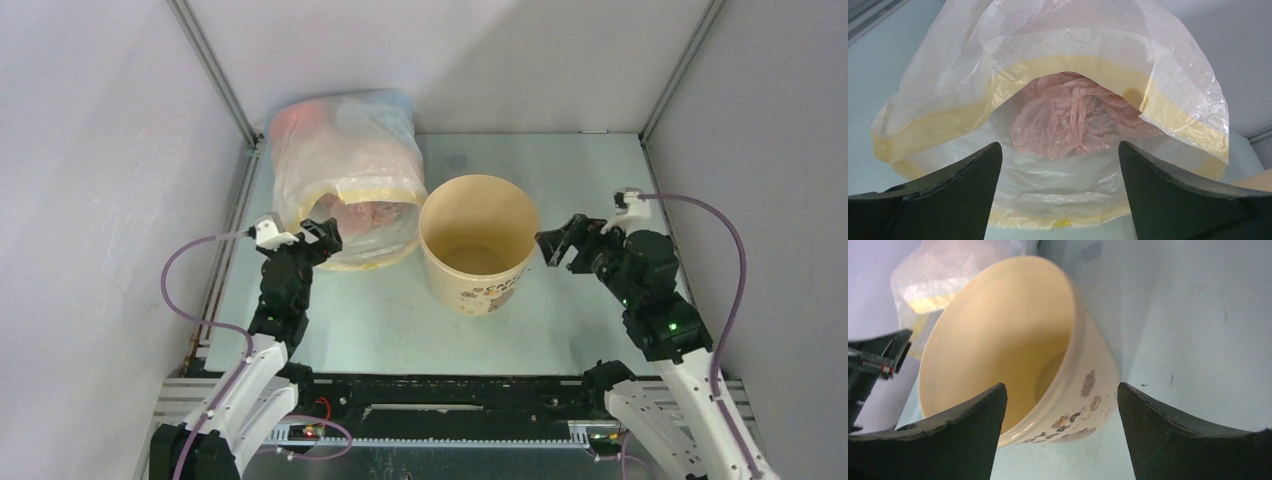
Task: Put the trash bags into the trash bin
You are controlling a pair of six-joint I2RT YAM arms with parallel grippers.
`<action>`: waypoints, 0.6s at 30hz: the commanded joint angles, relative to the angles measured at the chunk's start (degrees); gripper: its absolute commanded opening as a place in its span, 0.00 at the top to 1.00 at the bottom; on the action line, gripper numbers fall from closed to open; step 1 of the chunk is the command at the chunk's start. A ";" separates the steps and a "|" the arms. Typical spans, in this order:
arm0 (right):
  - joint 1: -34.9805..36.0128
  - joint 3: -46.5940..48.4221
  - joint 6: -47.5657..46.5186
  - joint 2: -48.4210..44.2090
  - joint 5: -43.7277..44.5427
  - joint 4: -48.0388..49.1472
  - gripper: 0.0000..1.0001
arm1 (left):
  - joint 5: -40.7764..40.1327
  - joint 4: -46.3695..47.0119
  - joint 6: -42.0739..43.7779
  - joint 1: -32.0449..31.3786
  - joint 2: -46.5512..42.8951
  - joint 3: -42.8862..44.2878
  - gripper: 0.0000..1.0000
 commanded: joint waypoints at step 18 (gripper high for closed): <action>20.35 18.24 -1.33 23.46 33.24 -14.86 0.54 | 4.92 3.14 -0.19 -0.21 1.45 0.06 0.11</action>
